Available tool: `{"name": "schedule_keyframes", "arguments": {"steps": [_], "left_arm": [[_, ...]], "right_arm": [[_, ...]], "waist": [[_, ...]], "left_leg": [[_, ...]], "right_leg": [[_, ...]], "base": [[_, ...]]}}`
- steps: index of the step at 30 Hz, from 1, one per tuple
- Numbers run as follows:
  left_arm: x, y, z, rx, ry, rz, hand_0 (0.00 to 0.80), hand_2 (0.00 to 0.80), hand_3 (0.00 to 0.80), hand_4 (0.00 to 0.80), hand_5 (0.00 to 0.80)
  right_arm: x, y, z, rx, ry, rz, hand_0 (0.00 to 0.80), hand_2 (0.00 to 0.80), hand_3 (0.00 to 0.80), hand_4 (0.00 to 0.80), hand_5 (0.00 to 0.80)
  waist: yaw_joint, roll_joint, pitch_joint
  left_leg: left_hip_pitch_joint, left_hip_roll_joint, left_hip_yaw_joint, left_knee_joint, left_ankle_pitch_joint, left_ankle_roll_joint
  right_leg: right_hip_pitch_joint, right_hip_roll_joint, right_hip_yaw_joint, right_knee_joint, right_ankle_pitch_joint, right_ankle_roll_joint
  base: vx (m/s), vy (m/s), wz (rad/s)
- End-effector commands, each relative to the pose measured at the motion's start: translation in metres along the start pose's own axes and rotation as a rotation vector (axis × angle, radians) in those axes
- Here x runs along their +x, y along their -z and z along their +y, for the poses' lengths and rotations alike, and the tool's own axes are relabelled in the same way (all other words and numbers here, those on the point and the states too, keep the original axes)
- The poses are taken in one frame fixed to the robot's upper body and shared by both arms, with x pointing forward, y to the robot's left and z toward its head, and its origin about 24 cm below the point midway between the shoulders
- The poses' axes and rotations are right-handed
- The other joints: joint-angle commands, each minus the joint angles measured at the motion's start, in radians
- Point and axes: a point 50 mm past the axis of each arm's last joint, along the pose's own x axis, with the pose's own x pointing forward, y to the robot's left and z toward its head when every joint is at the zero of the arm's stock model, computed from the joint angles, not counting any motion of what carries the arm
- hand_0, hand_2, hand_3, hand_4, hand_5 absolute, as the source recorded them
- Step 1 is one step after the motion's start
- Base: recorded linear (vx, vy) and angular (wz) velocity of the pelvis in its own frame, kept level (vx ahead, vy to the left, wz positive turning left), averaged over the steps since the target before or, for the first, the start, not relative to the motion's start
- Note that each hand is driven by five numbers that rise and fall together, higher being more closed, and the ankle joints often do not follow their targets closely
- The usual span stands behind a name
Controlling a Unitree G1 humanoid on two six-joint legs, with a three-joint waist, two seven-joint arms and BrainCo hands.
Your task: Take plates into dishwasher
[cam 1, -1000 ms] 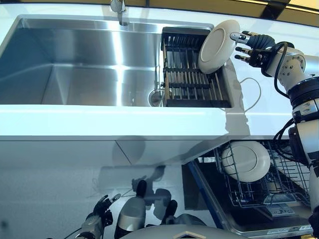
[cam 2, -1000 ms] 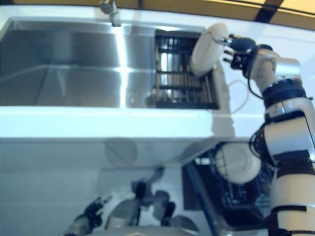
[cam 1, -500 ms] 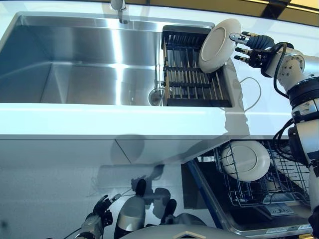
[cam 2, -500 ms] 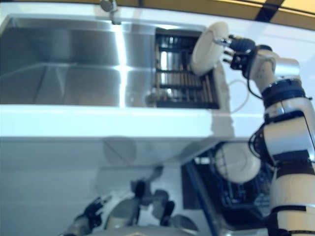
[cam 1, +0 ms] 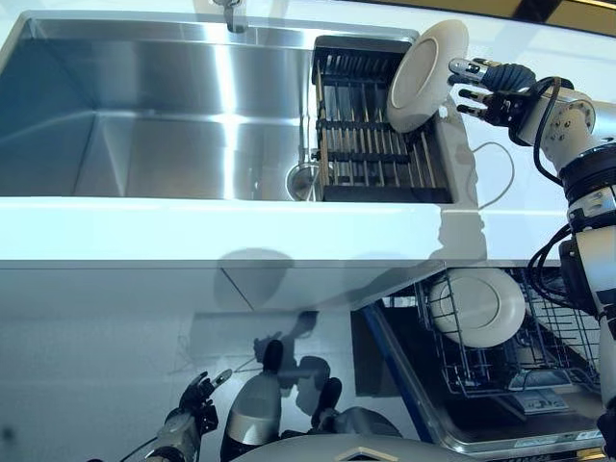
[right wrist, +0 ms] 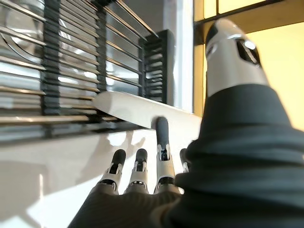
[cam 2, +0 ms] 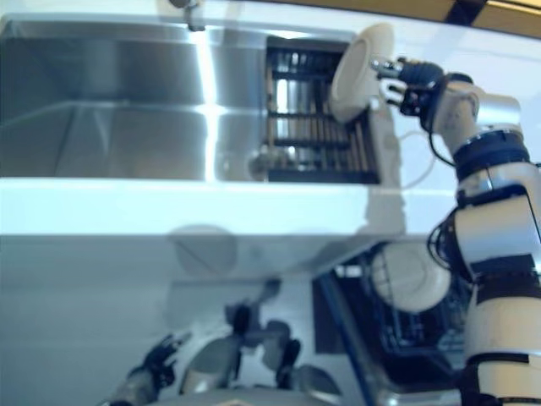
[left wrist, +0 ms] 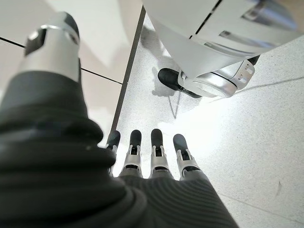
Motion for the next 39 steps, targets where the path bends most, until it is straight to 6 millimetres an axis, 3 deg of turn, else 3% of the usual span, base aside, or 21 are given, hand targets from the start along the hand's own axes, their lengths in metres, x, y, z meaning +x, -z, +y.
{"name": "schedule_keyframes", "arguments": {"steps": [1,23,39], "left_arm": [[0.002,-0.011,-0.002,0.041,0.015,-0.038,0.0,0.0,0.0,0.0,0.0],[0.002,-0.014,-0.001,0.031,0.02,-0.062,0.0,0.0,0.0,0.0,0.0],[0.001,-0.007,0.004,0.062,0.006,-0.036,0.0,0.0,0.0,0.0,0.0]], "right_arm": [[-0.009,-0.038,0.012,-0.076,-0.022,-0.095,0.0,0.0,0.0,0.0,0.0],[-0.009,-0.037,0.008,-0.059,-0.015,-0.086,0.0,0.0,0.0,0.0,0.0],[-0.016,-0.026,-0.026,-0.048,0.049,-0.008,0.0,0.0,0.0,0.0,0.0]], "waist": [[0.027,-0.022,-0.001],[0.04,-0.019,0.014],[0.001,-0.042,-0.034]], "left_leg": [[0.046,0.051,0.005,-0.003,-0.055,-0.057],[0.034,0.051,-0.004,-0.003,-0.048,-0.057],[0.085,0.059,0.039,-0.003,-0.072,-0.056]], "right_leg": [[-0.058,-0.139,0.011,0.011,0.132,0.104],[-0.062,-0.142,0.001,0.014,0.133,0.106],[-0.036,-0.124,0.038,0.008,0.132,0.107]], "base": [[0.0,0.0,0.0],[-0.001,-0.005,0.01],[0.016,-0.024,-0.02]]}}
